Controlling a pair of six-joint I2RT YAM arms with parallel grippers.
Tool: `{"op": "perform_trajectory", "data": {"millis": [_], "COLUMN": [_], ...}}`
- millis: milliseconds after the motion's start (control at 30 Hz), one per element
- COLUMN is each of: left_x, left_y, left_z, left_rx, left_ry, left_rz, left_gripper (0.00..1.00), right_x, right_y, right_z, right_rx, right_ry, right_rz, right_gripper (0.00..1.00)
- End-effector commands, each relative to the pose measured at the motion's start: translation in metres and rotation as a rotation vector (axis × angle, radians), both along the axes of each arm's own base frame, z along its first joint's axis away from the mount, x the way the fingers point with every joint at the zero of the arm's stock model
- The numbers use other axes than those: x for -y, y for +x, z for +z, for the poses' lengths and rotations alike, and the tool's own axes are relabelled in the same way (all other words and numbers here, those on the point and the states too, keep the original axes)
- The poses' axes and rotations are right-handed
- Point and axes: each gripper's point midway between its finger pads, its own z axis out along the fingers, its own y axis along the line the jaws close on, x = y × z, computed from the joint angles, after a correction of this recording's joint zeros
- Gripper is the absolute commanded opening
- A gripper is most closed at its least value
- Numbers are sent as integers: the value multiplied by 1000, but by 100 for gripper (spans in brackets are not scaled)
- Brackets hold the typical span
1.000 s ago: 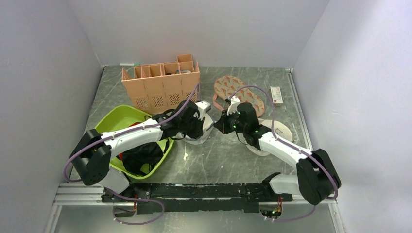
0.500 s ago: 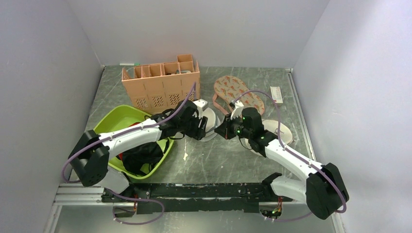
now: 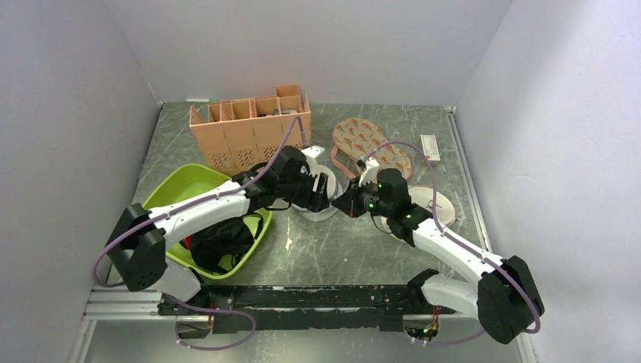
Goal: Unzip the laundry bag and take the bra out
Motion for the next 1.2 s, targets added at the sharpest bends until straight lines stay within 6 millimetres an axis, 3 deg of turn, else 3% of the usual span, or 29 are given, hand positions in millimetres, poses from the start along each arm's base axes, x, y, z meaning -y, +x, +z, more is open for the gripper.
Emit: {"op": "perform_trajectory", "data": {"millis": [0, 300, 500, 700, 833, 1167], "left_x": [19, 28, 24, 19, 13, 1], "left_y": [5, 11, 15, 18, 17, 9], "left_z": [12, 5, -3, -2, -5, -12], "left_rx": [-9, -12, -3, 28, 32, 22], "left_ry": [-58, -31, 11, 46, 74, 94], "left_rz": [-41, -71, -64, -76, -78, -67], "left_gripper": [73, 61, 34, 14, 7, 7], "right_x": [-2, 0, 0, 7, 16, 45], "right_y": [0, 0, -1, 6, 19, 54], "right_z": [14, 13, 10, 6, 2, -6], "right_rx": [42, 43, 25, 30, 24, 41], "right_ry": [19, 30, 10, -36, -103, -277], "right_rz": [8, -19, -20, -61, -127, -295], "right_gripper": [0, 0, 0, 0, 0, 0]}}
